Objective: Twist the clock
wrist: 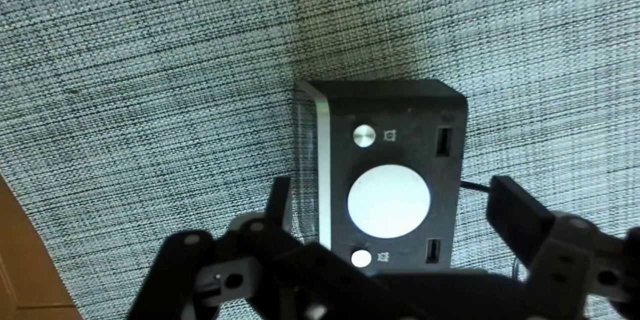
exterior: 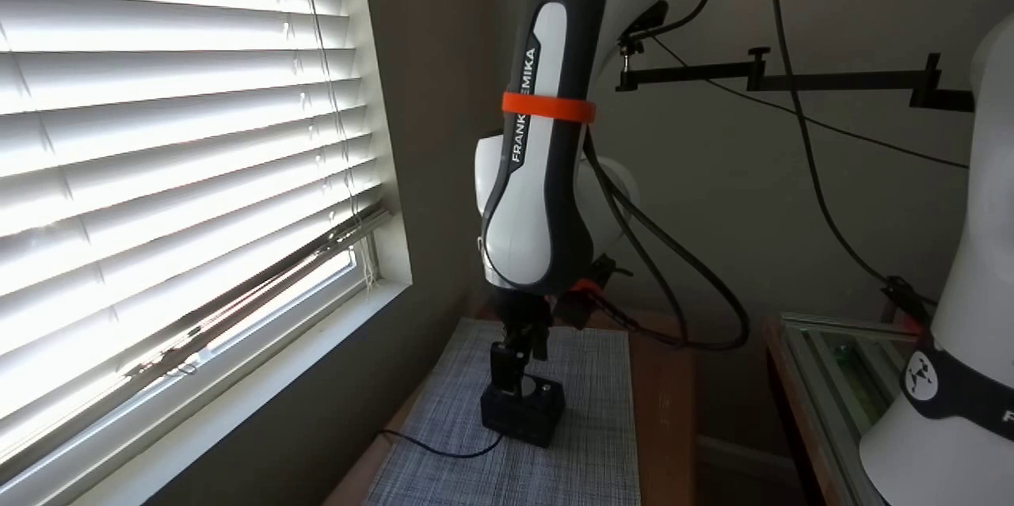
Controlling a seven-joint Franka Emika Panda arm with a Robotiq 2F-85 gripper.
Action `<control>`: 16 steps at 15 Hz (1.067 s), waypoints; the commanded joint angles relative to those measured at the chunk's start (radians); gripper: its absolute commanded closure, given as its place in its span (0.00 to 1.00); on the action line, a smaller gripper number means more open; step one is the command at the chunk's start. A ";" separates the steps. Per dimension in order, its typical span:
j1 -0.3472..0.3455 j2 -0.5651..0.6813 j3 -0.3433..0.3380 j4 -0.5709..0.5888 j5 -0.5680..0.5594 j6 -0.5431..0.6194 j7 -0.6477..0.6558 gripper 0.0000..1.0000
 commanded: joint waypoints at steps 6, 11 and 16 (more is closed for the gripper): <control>-0.025 0.058 0.020 0.029 -0.029 0.040 0.031 0.00; -0.025 0.078 0.026 0.043 -0.029 0.040 0.032 0.00; -0.022 0.096 0.024 0.061 -0.032 0.040 0.033 0.00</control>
